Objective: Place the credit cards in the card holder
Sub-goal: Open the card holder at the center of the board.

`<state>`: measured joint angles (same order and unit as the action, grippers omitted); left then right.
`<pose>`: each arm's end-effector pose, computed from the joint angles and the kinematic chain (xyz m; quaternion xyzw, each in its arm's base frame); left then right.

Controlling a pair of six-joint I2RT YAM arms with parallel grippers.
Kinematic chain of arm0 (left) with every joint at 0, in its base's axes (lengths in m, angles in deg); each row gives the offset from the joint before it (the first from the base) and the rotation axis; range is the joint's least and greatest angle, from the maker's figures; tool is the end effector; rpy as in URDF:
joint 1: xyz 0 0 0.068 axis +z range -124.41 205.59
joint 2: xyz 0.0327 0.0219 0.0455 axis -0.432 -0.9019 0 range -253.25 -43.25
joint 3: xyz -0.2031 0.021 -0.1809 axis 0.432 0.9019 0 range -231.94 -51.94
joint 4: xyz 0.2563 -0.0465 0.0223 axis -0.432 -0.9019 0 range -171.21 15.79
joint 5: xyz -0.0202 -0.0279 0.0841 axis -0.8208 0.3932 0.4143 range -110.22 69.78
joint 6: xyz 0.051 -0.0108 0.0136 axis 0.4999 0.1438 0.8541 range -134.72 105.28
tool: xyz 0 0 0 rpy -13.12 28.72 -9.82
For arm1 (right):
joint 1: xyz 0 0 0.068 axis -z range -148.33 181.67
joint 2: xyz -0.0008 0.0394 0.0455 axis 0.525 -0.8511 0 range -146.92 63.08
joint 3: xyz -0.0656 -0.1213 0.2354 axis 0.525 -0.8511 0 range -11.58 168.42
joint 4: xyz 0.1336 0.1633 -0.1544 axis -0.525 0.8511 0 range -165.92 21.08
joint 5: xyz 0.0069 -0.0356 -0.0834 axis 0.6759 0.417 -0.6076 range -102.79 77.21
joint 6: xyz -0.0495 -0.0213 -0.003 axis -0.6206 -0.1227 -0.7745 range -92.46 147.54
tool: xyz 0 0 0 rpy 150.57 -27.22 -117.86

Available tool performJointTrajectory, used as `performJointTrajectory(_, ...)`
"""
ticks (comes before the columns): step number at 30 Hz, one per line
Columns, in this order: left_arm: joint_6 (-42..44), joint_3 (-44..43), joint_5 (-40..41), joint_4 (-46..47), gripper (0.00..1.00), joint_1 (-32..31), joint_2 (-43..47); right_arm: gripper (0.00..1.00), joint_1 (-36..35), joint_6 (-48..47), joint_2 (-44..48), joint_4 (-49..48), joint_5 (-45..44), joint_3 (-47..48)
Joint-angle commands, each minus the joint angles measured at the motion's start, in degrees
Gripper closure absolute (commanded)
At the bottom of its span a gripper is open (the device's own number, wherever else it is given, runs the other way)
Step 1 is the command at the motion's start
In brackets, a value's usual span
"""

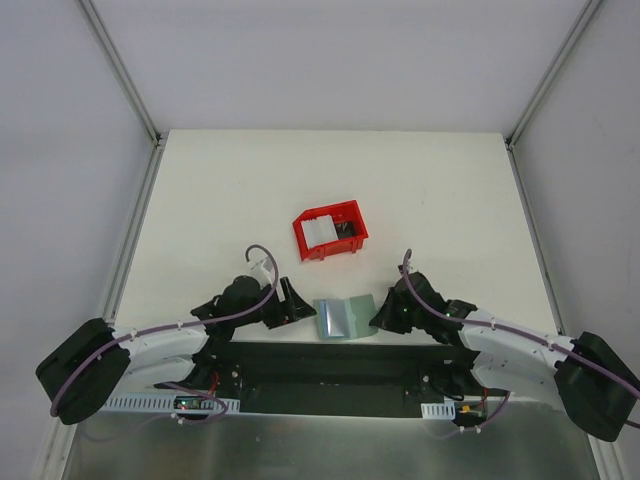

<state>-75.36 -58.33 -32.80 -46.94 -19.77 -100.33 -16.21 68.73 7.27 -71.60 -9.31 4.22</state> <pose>0.1195 -0.1321 0.1403 -0.0509 0.8315 -0.4909 0.2552 0.1166 0.1322 0.1437 -0.0655 0.9189 0.2920 0.2569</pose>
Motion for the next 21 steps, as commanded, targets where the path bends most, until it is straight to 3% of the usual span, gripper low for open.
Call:
performJointTrajectory(1, 0.7, -4.06, 1.51, 5.43, 0.29, -0.87, -1.63, 1.0, 0.24, -2.69, -1.14, 2.8, -2.34, 1.08)
performJointTrajectory(8, 0.36, -7.85, 0.28, 8.5, 0.32, -2.18, -8.48, 1.0, 0.24, -3.84, -1.49, 4.65, -3.05, 3.28)
performJointTrajectory(21, -0.71, -8.02, 0.36, 12.55, 0.6, -5.35, -12.44, 1.0, 0.24, -3.31, -0.96, 4.47, -2.78, 2.84)
